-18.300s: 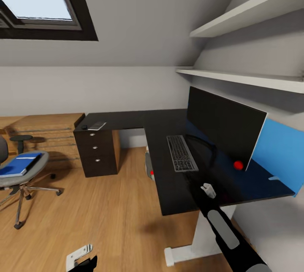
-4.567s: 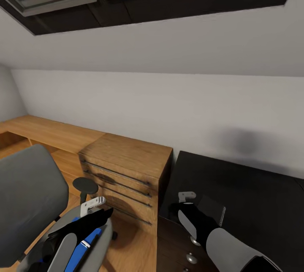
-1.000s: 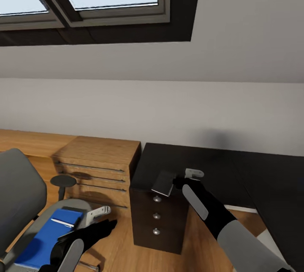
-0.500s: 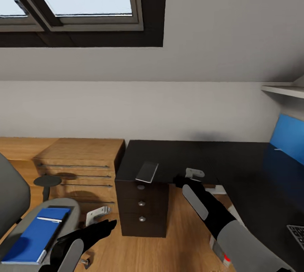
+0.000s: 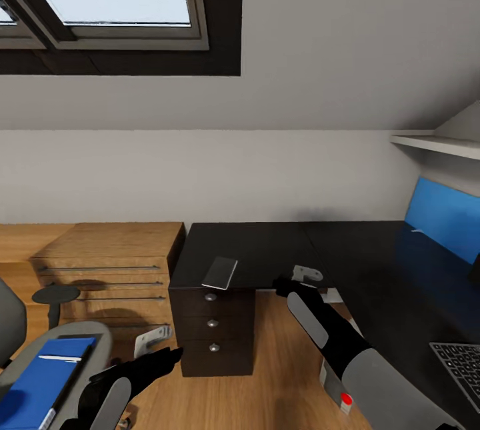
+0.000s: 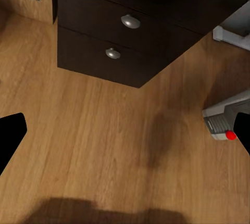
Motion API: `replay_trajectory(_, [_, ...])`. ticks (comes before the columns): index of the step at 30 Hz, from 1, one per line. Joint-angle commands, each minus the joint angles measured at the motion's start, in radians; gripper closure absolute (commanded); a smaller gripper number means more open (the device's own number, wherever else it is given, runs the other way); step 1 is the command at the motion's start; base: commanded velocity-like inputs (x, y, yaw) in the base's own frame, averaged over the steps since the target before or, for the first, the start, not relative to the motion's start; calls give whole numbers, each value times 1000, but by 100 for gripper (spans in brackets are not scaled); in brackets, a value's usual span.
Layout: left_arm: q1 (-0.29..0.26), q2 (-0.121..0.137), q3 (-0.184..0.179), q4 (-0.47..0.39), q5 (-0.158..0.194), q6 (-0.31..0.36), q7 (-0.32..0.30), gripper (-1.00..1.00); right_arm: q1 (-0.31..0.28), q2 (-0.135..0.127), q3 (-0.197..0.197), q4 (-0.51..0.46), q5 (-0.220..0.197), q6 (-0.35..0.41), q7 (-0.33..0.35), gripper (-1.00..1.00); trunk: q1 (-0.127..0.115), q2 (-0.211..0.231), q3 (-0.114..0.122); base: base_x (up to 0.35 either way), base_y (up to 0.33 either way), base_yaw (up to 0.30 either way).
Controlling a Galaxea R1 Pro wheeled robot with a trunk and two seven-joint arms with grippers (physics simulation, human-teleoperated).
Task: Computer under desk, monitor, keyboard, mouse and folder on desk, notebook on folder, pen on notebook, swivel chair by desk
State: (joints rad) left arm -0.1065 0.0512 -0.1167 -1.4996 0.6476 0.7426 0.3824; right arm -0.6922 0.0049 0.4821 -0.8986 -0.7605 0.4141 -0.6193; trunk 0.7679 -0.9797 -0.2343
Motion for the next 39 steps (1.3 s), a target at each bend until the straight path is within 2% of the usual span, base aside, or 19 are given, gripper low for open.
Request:
replay_trajectory(1, [-1,1,-2,-1,10,1,10,-100,-1,0,3,-1,-10,0,-10,100,0,-1,-1,0,0,-3])
replay_trajectory(4, [-1,1,-5,2,11,1,9,-100,-1,-4,1,-2,-11,-1,-9,100,0,-1,-1,0,0,-70])
replay_trajectory(6, [-1,2,-5,39,11,-3,6,-100,-1,-5,-1,-2,-11,-1,-9,100,0,-1,-1,0,0,-231])
replay_trajectory(7, [-1,4,-6,146,6,-8,1,-100,-1,-6,-9,-2,-11,-1,-10,100,0,-1,-1,0,0,-257])
replay_trajectory(8, [-1,5,-5,180,5,-17,0,-100,-1,-6,-12,-3,-11,-1,-10,100,0,-1,-1,0,0,-259])
replay_trajectory(10, [-1,8,-5,258,4,-80,-2,-100,-1,-6,-14,-3,-11,-1,-10,100,0,-1,-1,0,0,-261])
replay_trajectory(13, [-1,11,-9,424,-10,-267,-6,-100,-1,-6,-15,-3,-11,-2,-10,100,0,-1,-1,0,0,-264])
replay_trajectory(14, [-1,11,-11,491,-27,-352,-7,-100,-1,-6,-16,-3,-11,-2,-10,100,0,-1,-1,0,0,-265])
replay_trajectory(15, [-1,11,-13,538,-43,-405,-7,-100,-1,-6,-16,-3,-11,-2,-10,100,0,-1,-2,0,0,-263])
replay_trajectory(16, [-1,11,-16,561,-52,-431,-7,-100,-1,-6,-16,-4,-10,-2,-10,100,0,-1,-2,0,0,-256])
replay_trajectory(17, [-1,10,-28,618,-83,-506,-11,-100,-1,-6,-16,-5,-10,-3,-10,100,0,-1,-2,0,0,-182])
replay_trajectory(19, [-1,10,-42,682,-119,-619,-34,-100,-1,-6,-16,-8,-10,-3,-11,100,0,-1,-3,0,0,-88])
replay_trajectory(21, [-1,8,-47,737,-133,-684,-55,-100,-1,-6,-16,-10,-9,-3,-10,100,0,-1,-3,0,0,-31])
replay_trajectory(22, [-1,9,-49,781,-140,-739,-67,-100,-1,-6,-15,-11,-8,-4,-10,100,0,-1,-3,0,0,-6])
replay_trajectory(28, [-1,7,-50,797,-143,-757,-70,-100,-1,-5,-15,-8,-4,-7,-7,100,0,-1,-3,0,0,-1])
replay_trajectory(32, [-1,6,-51,798,-143,-758,-69,-100,-3,-5,-21,14,-3,-52,-7,100,0,-1,-3,0,0,0])
replay_trajectory(34, [-1,5,-51,799,-142,-758,-69,-100,-5,-6,-46,52,-4,-86,-8,100,0,-1,-3,0,0,0])
replay_trajectory(38, [-1,4,-52,800,-142,-758,-69,-100,-37,-5,-157,210,-4,-177,-6,100,0,-1,-3,0,0,0])
replay_trajectory(39, [-1,4,-52,800,-142,-758,-69,-100,-49,-6,-166,232,-4,-191,-6,100,0,-1,-3,0,0,0])
